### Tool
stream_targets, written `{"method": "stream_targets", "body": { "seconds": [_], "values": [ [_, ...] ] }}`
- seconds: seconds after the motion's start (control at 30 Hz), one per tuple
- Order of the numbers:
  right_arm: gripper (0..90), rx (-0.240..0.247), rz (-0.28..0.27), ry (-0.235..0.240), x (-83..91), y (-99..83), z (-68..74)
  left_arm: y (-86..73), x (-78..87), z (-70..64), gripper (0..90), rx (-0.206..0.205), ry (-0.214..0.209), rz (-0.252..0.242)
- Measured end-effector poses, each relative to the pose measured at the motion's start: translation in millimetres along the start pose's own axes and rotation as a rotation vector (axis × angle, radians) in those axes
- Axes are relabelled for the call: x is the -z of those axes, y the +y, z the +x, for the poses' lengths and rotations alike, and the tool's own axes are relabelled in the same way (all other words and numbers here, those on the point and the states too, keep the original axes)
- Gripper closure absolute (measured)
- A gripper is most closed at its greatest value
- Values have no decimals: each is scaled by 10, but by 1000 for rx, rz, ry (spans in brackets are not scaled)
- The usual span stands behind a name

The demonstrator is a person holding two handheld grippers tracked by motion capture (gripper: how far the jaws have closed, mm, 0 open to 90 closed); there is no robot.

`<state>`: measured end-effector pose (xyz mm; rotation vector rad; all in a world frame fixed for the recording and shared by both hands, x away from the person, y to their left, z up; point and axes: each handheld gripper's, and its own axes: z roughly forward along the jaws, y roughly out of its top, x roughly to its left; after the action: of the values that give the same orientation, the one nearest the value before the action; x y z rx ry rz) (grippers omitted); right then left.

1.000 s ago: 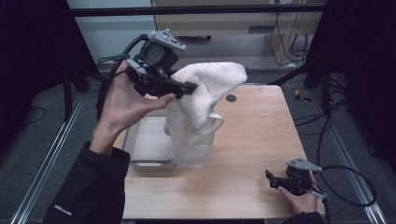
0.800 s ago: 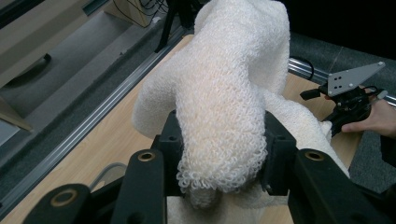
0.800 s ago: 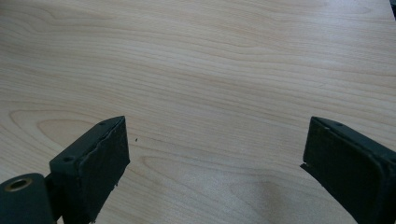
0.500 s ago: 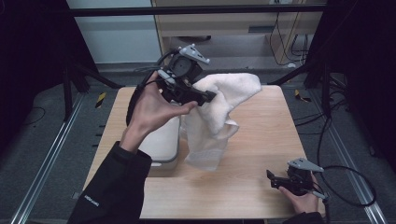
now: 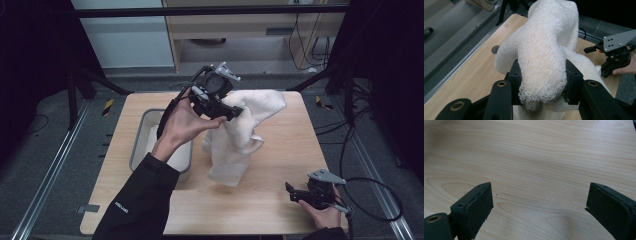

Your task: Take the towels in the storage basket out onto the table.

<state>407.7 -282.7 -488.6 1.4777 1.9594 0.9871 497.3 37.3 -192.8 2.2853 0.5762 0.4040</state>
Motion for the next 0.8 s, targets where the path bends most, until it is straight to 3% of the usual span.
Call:
{"method": "stream_targets", "body": {
  "seconds": [0.2, 0.47, 0.8],
  "values": [
    [69, 13, -1, -5, -6, -2, -8, -52, -249, 31, 592, 11, -4, 15],
    [69, 20, 0, -4, -9, -4, -6, -175, -573, 36, 587, 13, -40, 42],
    [68, 29, 4, -7, -14, -7, -5, -446, -795, -1, 579, 13, -68, 68]
  ]
}}
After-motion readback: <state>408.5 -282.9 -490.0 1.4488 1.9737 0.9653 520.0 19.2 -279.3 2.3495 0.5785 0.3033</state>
